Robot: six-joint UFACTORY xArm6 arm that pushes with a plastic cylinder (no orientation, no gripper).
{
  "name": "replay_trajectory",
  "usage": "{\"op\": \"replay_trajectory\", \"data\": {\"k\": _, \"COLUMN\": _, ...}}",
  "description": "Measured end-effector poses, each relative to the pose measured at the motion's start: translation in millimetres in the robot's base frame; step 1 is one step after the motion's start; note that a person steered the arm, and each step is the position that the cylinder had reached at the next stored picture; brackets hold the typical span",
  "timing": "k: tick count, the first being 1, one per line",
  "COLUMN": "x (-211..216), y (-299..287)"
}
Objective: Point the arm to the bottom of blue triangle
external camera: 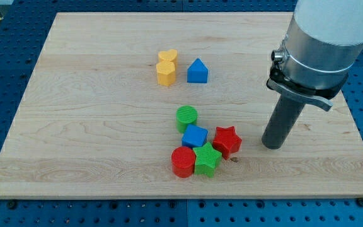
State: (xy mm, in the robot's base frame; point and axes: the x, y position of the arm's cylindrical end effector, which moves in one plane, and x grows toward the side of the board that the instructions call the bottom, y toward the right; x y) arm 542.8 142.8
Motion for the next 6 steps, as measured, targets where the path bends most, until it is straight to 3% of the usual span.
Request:
{"op": "replay_trajectory", "data": {"k": 1, "x": -8, "y": 0}}
{"op": "replay_trajectory", "data": {"k": 2, "x": -44, "y": -4}}
{"op": "replay_trajectory", "data": {"k": 4, "x": -108, "y": -64}}
{"op": "replay_trajectory", "data": {"k": 6, "x": -111, "y": -108}}
